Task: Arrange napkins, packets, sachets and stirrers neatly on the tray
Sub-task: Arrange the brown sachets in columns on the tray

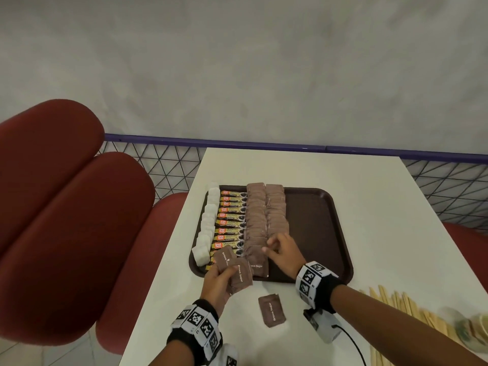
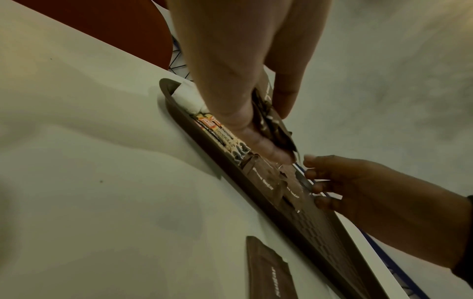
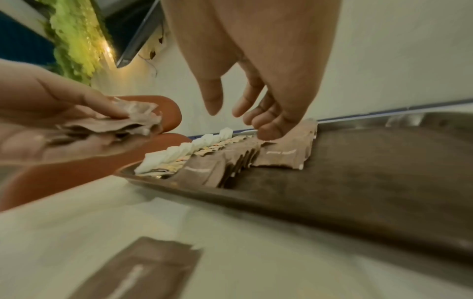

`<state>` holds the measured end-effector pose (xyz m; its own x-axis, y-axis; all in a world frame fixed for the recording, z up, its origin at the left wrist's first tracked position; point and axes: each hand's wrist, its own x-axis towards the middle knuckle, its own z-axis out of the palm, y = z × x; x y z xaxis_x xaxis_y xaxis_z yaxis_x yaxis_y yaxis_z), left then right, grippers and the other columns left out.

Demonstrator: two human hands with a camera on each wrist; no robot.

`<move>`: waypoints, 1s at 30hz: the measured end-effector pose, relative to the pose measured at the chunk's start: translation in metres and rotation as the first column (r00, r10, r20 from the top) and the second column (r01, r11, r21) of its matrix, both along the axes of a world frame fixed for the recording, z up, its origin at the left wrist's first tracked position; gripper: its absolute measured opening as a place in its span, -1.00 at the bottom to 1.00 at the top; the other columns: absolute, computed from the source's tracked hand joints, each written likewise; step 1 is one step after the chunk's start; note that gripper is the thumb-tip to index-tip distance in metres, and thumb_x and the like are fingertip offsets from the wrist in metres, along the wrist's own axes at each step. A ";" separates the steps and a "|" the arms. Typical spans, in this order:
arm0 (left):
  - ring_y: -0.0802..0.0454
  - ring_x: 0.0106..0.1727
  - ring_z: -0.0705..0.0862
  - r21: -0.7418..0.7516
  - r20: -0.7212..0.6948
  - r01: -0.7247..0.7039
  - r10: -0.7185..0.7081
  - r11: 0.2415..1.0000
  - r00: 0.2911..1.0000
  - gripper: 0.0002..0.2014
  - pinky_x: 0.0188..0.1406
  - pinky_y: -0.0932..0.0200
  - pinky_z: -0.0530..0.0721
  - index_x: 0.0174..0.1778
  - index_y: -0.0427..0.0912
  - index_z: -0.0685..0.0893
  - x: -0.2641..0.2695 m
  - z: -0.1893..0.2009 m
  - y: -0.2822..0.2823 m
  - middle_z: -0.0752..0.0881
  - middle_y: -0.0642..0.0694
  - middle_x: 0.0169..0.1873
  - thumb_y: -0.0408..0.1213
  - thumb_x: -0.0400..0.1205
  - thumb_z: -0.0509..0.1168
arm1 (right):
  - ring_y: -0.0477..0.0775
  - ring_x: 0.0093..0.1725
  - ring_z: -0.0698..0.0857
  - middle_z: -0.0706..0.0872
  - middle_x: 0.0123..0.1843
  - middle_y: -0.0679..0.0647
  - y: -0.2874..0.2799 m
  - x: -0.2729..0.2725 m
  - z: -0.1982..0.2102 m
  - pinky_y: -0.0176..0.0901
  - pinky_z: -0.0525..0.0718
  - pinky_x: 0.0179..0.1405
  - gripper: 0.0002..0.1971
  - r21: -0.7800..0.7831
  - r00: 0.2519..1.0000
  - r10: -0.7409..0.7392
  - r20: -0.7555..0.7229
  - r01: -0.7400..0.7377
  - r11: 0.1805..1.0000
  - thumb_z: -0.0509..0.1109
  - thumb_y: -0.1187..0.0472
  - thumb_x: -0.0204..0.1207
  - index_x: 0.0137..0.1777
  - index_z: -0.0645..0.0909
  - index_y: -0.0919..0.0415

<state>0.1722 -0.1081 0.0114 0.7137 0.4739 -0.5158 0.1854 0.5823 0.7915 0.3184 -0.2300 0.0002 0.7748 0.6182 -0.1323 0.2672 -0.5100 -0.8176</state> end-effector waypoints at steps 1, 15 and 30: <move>-0.12 -0.11 0.73 0.011 0.002 0.003 -0.003 1.000 1.000 -0.71 -0.19 0.01 0.74 0.26 -0.34 0.58 0.000 0.000 -0.001 0.75 -0.23 -0.06 -0.56 0.63 0.18 | -0.10 -0.12 0.51 0.52 -0.08 -0.01 0.000 -0.006 0.000 -0.37 0.47 -0.09 -0.83 0.057 0.993 0.025 -0.114 -0.019 0.998 0.44 0.18 0.49 -0.09 0.46 0.12; -0.25 -0.06 0.73 -0.078 0.013 -0.013 0.014 0.997 1.000 -0.76 -0.16 -0.07 0.78 0.22 -0.34 0.63 0.003 0.006 -0.005 0.75 -0.38 0.03 -0.43 0.65 0.21 | 0.07 0.15 0.66 0.67 0.15 0.19 0.007 -0.036 0.001 0.07 0.60 0.32 -0.43 0.203 0.834 0.207 -0.512 -0.116 0.972 0.58 0.16 0.31 0.26 0.43 0.29; -0.20 -0.02 0.74 0.002 -0.018 -0.036 0.036 0.999 0.999 -0.66 -0.33 0.01 0.80 0.36 -0.23 0.50 -0.003 -0.001 0.001 0.70 -0.31 0.12 -0.49 0.66 0.19 | 0.03 -0.10 0.60 0.65 -0.14 0.03 -0.026 0.013 0.010 -0.20 0.51 -0.15 -0.82 -0.023 0.957 -0.207 -0.203 0.207 0.978 0.44 0.30 0.47 -0.21 0.49 0.08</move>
<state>0.1689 -0.1070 0.0103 0.6864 0.5005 -0.5275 0.1784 0.5874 0.7894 0.3312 -0.2558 0.0106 0.8425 0.4466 -0.3012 -0.0159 -0.5382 -0.8427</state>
